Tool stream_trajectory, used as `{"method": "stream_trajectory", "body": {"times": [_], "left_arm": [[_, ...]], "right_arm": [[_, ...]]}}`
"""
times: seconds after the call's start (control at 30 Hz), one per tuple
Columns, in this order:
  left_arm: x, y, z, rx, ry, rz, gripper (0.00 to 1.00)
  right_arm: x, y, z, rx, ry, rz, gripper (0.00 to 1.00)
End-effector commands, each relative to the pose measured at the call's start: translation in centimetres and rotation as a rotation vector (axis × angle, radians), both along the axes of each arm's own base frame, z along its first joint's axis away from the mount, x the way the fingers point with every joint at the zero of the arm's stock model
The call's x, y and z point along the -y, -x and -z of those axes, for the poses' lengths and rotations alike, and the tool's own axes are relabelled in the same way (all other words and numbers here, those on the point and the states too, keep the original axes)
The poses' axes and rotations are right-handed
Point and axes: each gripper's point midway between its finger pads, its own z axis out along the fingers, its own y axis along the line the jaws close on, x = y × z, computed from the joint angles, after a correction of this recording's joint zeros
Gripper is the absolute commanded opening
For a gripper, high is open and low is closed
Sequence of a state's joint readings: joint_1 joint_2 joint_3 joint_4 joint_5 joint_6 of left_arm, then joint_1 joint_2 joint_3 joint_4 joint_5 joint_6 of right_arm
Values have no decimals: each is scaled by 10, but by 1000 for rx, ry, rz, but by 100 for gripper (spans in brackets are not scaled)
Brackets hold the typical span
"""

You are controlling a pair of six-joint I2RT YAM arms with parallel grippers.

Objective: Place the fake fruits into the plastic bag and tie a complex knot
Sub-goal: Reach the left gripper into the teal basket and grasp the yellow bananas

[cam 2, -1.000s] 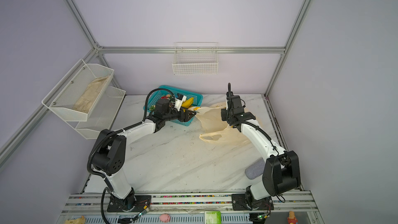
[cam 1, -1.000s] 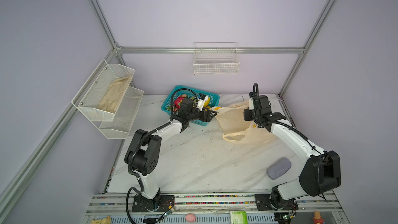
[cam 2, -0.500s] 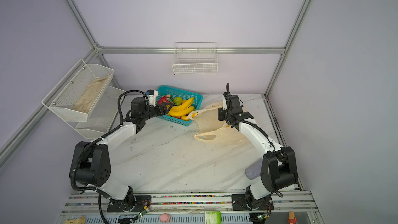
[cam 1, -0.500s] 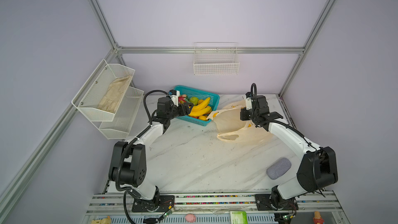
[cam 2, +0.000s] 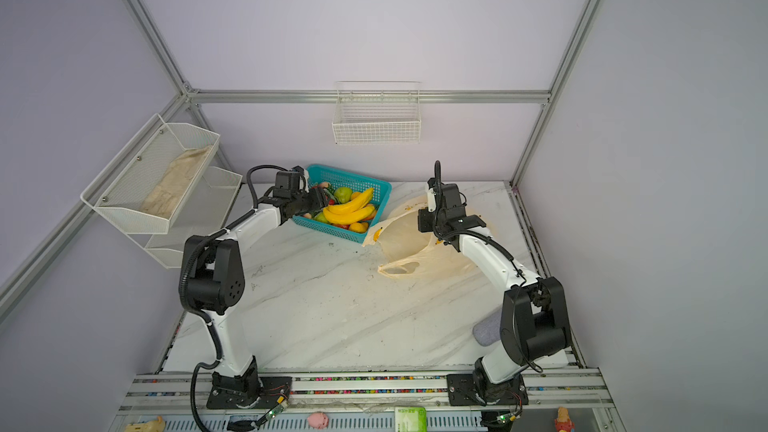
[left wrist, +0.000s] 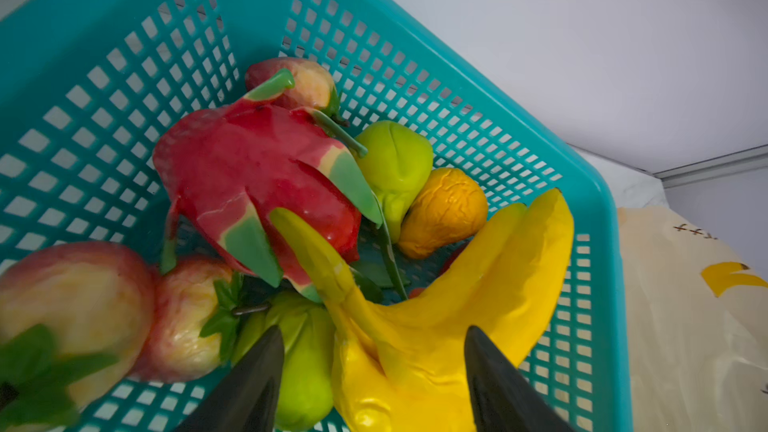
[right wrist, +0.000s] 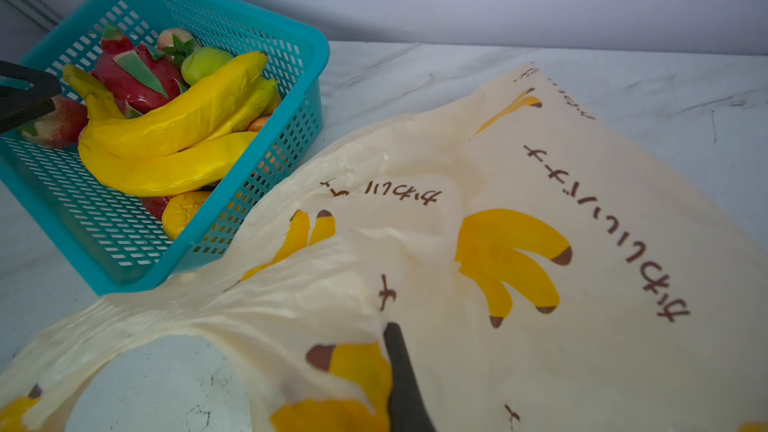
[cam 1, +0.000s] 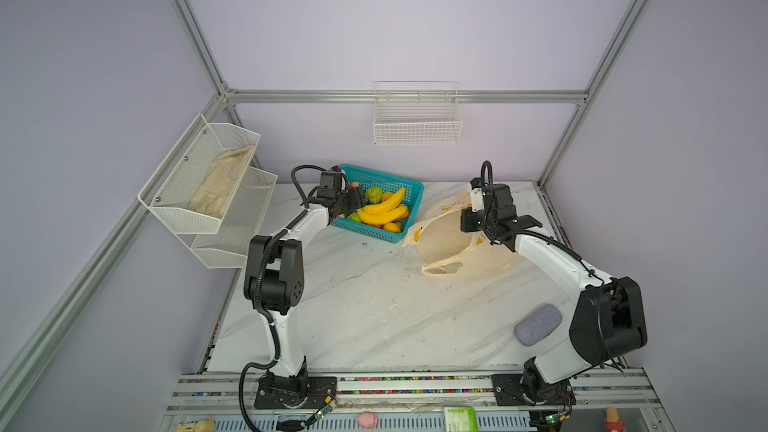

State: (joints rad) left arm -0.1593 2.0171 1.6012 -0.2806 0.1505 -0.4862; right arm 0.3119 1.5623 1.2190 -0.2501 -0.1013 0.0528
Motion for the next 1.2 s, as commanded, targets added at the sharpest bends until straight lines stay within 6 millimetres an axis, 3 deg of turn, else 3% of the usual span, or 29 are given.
{"method": "stream_trajectory", "body": {"times": [0.0, 0.43, 0.6, 0.87, 1.17], "left_arm": [[0, -23, -36, 71, -21, -1, 63], [-2, -51, -10, 22, -69, -9, 57], [-5, -56, -6, 20, -82, -29, 47], [-10, -59, -12, 33, -102, -57, 30], [-16, -58, -33, 71, -116, -93, 15]], "right_arm": [[-1, -4, -6, 25, -7, -17, 0], [-4, -2, -1, 12, -17, -31, 0], [-4, -2, 1, 5, -16, -30, 0], [-6, -3, 6, -8, -18, -36, 0], [-6, -2, 5, -7, -19, -36, 0]]}}
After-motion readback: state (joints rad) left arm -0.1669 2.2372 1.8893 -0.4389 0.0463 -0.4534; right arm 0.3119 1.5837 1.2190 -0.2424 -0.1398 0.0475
